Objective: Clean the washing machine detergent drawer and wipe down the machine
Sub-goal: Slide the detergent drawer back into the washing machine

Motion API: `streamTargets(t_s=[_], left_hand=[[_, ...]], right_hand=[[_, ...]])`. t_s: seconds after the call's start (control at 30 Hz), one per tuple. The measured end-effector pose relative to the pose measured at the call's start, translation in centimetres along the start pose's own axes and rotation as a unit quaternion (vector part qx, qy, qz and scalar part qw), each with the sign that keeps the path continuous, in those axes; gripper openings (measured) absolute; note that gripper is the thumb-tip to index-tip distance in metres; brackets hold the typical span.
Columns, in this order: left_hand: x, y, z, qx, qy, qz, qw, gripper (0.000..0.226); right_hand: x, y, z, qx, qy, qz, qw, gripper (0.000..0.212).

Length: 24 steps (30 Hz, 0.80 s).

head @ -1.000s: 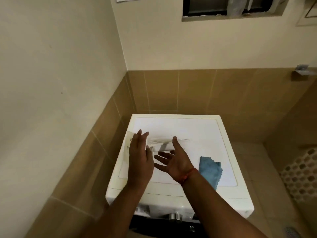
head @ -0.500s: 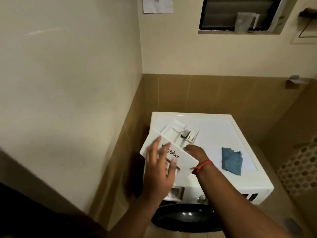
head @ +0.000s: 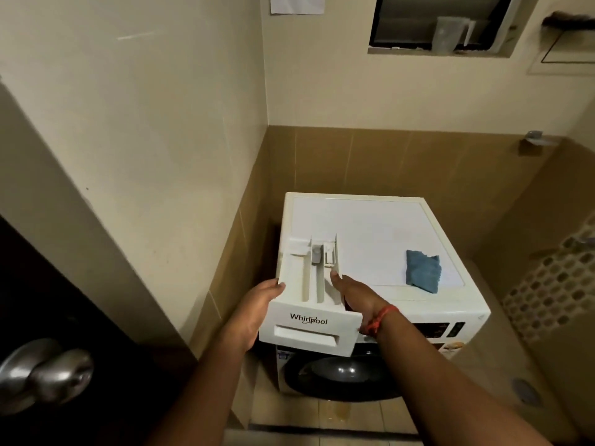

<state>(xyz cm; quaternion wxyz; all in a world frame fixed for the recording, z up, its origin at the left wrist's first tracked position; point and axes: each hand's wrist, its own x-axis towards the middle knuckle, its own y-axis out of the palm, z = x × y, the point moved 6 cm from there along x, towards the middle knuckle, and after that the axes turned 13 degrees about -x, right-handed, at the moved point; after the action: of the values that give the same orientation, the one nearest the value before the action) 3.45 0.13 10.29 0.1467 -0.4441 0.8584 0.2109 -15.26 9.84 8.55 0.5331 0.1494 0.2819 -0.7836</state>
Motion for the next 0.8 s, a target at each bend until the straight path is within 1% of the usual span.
streamTargets(t_s=[0.03,0.07,0.17,0.23,0.27,0.33,0.37,0.4,0.43,0.47,0.5,0.53,0.63,0.7,0.8], left_hand=[[-0.4,-0.4,0.7,-0.008,0.004,-0.017,1.000,0.029],[-0.8,-0.6,1.5,-0.016,0.003,-0.029,0.999,0.028],[-2.5,-0.8,4.6,-0.031,-0.006,-0.038,0.999,0.037],[-3.7,-0.5,6.6,-0.052,-0.013,-0.040,0.998,0.041],[-4.5,-0.4,7.6,-0.064,-0.017,-0.048,0.997,0.042],[-5.8,-0.1,9.1,-0.076,-0.020,-0.057,0.995,0.043],[-6.4,-0.1,10.0,-0.075,-0.025,-0.063,0.995,0.044],[-6.8,-0.3,10.6,-0.065,-0.028,-0.070,0.995,0.045],[-7.3,-0.5,11.2,-0.058,-0.028,-0.073,0.995,0.049],[-7.5,-0.7,11.8,-0.050,-0.024,-0.079,0.995,0.055],[-7.8,-1.0,12.4,-0.043,-0.025,-0.087,0.995,0.059],[-8.3,-1.1,12.7,-0.034,-0.026,-0.094,0.995,0.059],[-9.1,-1.2,13.7,-0.018,-0.033,-0.099,0.994,0.052],[-9.4,-1.7,14.6,-0.012,-0.043,-0.110,0.993,0.051],[-9.5,-2.2,15.7,-0.002,-0.051,-0.124,0.991,0.039]], right_hand=[[-0.2,0.4,-0.9,0.023,0.011,0.016,1.000,0.071],[-0.4,0.6,-1.6,0.033,0.014,0.020,0.999,0.076],[-2.8,1.0,-3.2,-0.011,0.000,0.027,1.000,0.071],[-4.1,1.1,-4.9,-0.034,-0.006,0.032,0.999,0.076],[-4.5,1.3,-6.1,-0.013,-0.016,0.040,0.999,0.079],[-5.2,1.6,-8.0,0.064,-0.011,0.060,0.996,0.081],[-5.5,1.9,-9.0,0.098,-0.007,0.071,0.993,0.075],[-6.0,2.2,-9.4,0.128,-0.005,0.073,0.989,0.062],[-6.7,2.5,-9.8,0.146,-0.013,0.076,0.986,0.050],[-7.0,2.7,-10.3,0.148,-0.024,0.071,0.986,0.044],[-7.4,3.1,-10.8,0.135,-0.032,0.069,0.988,0.044],[-7.9,3.5,-11.2,0.122,-0.042,0.069,0.989,0.044],[-8.7,4.8,-12.9,0.119,-0.055,0.043,0.990,0.031],[-9.0,5.9,-14.3,0.126,-0.050,0.025,0.990,0.040],[-9.4,7.3,-15.7,0.114,-0.062,0.016,0.991,0.045]])
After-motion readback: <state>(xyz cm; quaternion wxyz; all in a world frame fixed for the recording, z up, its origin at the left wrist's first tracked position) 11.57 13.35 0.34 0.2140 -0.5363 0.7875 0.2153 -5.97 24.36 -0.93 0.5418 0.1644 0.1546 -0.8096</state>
